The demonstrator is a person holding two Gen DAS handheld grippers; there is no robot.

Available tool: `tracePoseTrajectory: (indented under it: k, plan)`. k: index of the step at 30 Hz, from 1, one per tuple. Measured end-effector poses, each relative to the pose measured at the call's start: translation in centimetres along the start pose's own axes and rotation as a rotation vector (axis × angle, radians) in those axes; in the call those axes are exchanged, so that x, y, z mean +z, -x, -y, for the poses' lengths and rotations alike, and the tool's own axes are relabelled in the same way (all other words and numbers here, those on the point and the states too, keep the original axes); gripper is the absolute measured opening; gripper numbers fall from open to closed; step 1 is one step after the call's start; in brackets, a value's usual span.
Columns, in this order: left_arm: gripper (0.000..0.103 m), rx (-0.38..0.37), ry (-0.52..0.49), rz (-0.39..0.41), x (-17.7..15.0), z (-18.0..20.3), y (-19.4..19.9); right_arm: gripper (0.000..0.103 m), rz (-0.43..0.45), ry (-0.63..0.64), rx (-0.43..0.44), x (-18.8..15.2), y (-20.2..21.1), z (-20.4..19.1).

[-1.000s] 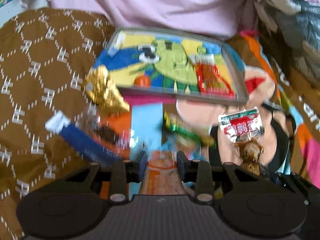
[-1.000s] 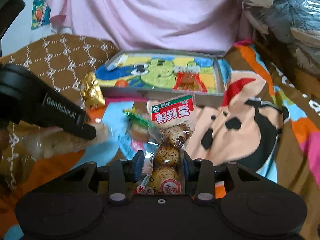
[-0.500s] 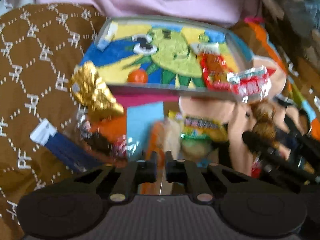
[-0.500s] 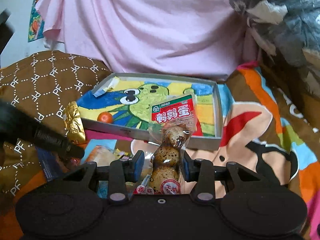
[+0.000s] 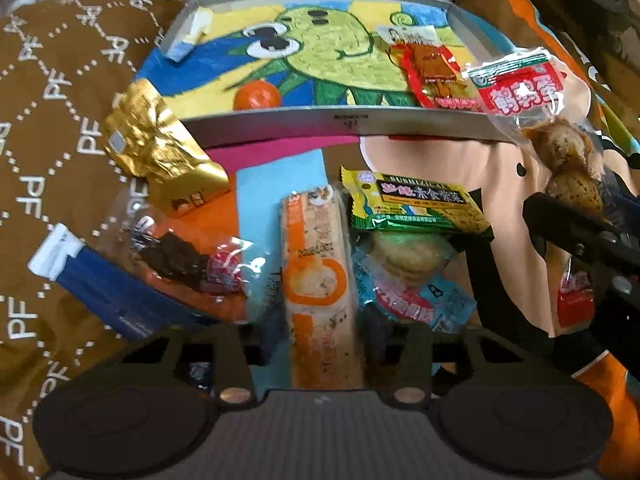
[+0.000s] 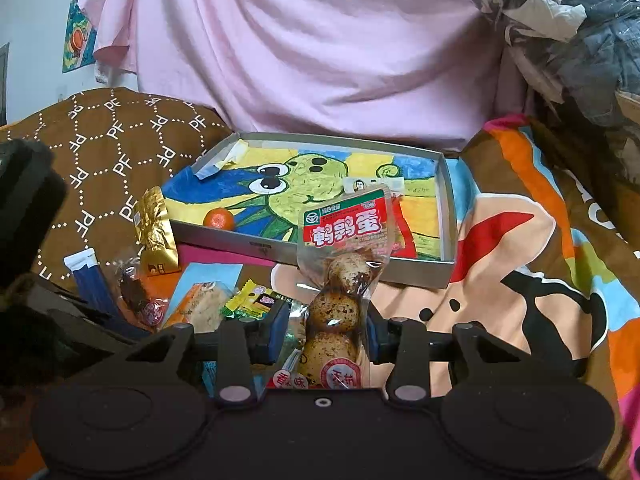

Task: Organize snacks
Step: 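Carry the wafer bar and quail-egg pack over the tray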

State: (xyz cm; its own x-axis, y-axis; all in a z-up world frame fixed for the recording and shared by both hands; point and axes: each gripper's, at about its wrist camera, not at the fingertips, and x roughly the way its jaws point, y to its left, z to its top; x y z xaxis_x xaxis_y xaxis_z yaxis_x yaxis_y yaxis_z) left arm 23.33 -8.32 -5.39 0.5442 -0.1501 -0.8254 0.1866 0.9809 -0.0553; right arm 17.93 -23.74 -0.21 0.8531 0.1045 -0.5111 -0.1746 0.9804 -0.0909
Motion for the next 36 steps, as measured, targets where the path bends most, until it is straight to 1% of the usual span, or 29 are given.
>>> tracePoseTrajectory:
  k: [3, 6, 11, 13, 16, 21, 26, 31, 36]
  plan:
    - [0.04, -0.005, 0.014, 0.001, 0.0, -0.2, 0.0, 0.04, -0.002, 0.0, 0.002, 0.0, -0.2, 0.1]
    - [0.036, 0.022, 0.018, 0.014, 0.0, -0.3, 0.7, 0.04, 0.0, -0.001, 0.008, 0.1, -0.3, 0.0]
    - [0.036, -0.006, 0.05, 0.018, 0.2, -0.5, 2.5, 0.04, 0.018, -0.004, 0.02, 0.5, -0.2, 0.1]
    - [0.036, 0.002, 0.05, 0.021, 0.3, -0.2, 3.3, 0.04, 0.03, -0.011, 0.019, 0.7, 0.1, 0.3]
    - [0.036, 0.013, 0.049, 0.056, 1.0, 0.3, 4.8, 0.04, 0.045, -0.026, 0.019, 1.1, 0.5, 0.7]
    - [0.036, 0.031, 0.064, 0.143, 3.5, 1.1, 7.1, 0.04, 0.067, -0.033, 0.015, 1.7, 0.7, 1.2]
    - [0.036, 0.065, 0.113, 0.242, 7.0, 1.6, 7.6, 0.04, 0.104, -0.027, 0.01, 3.0, -0.4, 2.0]
    - [0.036, 0.085, 0.131, 0.293, 10.6, 2.4, 6.3, 0.04, 0.183, -0.011, -0.008, 5.2, -2.4, 3.5]
    - [0.036, 0.081, 0.125, 0.321, 13.5, 3.0, 3.5, 0.04, 0.236, -0.048, -0.024, 6.8, -4.9, 5.8]
